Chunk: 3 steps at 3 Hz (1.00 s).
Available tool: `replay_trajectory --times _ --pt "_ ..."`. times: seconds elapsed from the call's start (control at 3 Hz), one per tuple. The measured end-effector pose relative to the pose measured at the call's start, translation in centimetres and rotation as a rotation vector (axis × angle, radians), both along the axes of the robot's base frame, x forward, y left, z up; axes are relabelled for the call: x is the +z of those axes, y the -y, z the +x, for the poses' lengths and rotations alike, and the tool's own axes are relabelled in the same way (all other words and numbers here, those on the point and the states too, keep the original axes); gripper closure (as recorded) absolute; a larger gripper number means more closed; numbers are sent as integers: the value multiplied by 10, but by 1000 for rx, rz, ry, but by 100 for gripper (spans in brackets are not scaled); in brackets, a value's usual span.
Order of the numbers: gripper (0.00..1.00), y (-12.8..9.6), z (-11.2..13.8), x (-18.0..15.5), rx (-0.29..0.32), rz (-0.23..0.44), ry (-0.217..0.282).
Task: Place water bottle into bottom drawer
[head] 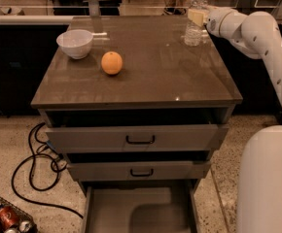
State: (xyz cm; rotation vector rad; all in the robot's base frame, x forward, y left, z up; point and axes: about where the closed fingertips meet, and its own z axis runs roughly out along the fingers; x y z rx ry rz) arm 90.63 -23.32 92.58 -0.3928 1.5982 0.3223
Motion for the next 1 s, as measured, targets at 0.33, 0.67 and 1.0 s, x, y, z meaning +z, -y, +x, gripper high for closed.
replay_trajectory --times 0.33,0.67,1.0 --pt "100 -2 -7 6 15 -4 8" --pt "100 4 -37 29 24 -15 40" --pt "100 18 -88 56 28 -22 89"
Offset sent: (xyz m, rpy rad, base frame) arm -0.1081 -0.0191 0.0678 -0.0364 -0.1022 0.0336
